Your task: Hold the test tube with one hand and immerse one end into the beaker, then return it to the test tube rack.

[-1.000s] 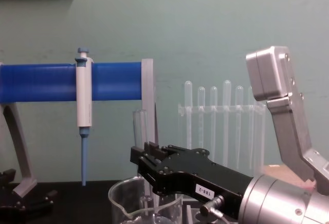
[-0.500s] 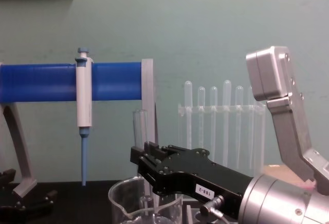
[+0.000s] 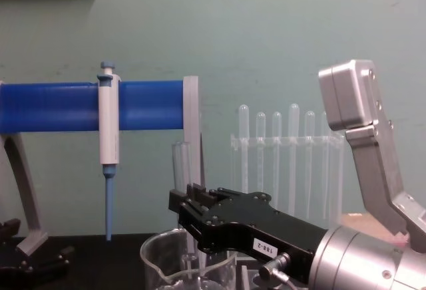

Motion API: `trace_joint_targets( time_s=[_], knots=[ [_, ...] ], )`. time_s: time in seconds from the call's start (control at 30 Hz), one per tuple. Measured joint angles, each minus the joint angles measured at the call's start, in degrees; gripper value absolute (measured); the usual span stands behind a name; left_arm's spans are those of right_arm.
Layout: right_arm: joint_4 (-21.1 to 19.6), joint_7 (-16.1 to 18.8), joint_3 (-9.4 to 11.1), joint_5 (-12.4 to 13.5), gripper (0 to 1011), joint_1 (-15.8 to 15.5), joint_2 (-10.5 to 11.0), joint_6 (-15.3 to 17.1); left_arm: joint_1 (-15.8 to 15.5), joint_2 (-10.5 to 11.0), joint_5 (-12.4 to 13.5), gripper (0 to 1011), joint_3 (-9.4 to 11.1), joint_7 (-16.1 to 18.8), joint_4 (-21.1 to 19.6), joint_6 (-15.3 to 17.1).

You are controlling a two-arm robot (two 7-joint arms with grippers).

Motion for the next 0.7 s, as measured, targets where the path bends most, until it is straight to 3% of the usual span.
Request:
trace_joint_targets(
  time_s=[0.7],
  knots=[
    [0.00,0.00,0.00,0.00,225,0.00,0.00,0.00,0.00,0.00,0.00,1000,0.00,0.00,0.00,0.00]
  ],
)
